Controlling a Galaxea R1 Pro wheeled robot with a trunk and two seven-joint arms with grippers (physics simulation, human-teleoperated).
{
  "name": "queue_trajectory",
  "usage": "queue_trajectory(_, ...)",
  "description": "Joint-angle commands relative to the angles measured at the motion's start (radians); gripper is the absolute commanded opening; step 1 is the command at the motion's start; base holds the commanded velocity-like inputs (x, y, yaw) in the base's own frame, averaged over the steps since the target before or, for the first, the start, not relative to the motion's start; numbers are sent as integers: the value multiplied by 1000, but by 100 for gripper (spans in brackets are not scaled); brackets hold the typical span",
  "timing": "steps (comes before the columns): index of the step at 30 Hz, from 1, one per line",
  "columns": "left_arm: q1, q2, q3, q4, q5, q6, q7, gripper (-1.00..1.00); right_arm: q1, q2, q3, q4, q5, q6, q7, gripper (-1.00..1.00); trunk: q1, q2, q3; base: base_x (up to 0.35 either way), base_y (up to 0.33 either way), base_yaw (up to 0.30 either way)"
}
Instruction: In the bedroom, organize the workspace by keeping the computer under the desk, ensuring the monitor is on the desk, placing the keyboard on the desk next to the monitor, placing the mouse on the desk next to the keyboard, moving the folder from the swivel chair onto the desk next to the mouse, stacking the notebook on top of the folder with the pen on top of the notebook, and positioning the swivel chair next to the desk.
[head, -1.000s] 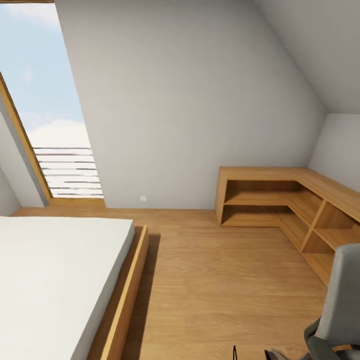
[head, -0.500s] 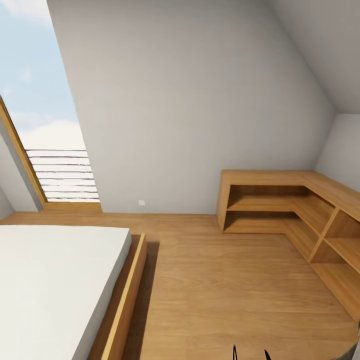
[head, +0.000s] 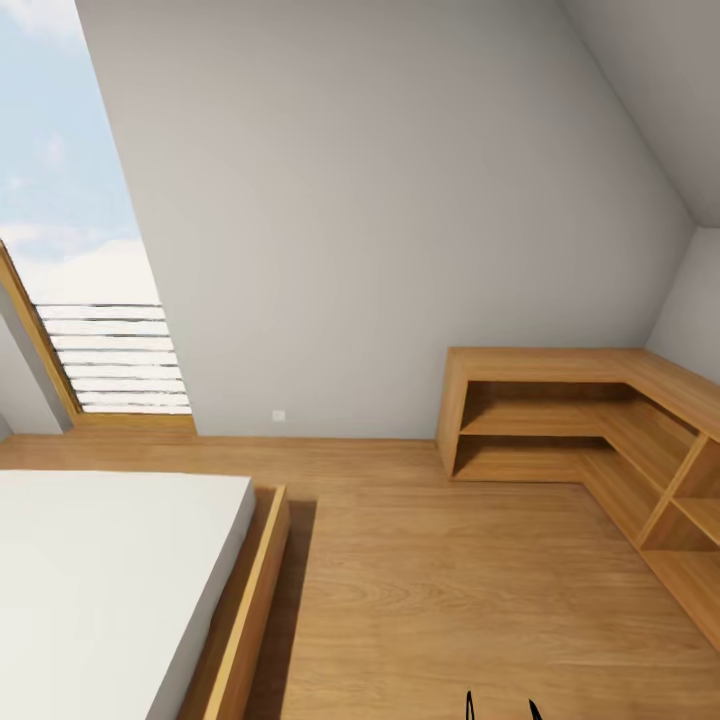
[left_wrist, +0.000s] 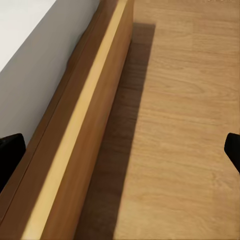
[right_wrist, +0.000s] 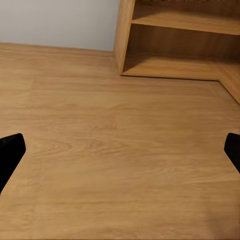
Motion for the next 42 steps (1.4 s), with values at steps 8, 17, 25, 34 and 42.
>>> queue_trajectory(8, -1, 0, -9, 0, 0, -2, 10, 100, -1, 1, 9, 2, -4, -2, -4, 100, 1, -1, -1, 328, 0, 0)
queue_trajectory(17, -1, 0, -6, 0, 0, -3, 11, 100, -1, 1, 9, 2, -5, 3, -5, 100, 1, -1, -1, 328, 0, 0)
queue_trajectory(25, -1, 0, -5, 0, 0, -3, 12, 100, -1, 1, 8, 3, -5, 5, -6, 100, 1, -1, -1, 328, 0, 0)
queue_trajectory(34, -1, 2, -1, 0, 3, -4, 17, 100, -1, 1, 8, 3, -5, 5, -6, 100, 1, -1, -1, 328, 0, 0)
queue_trajectory(42, -1, 2, -1, 0, 4, -6, 18, 100, -1, 1, 8, 3, -5, 5, -6, 100, 1, -1, -1, 328, 0, 0)
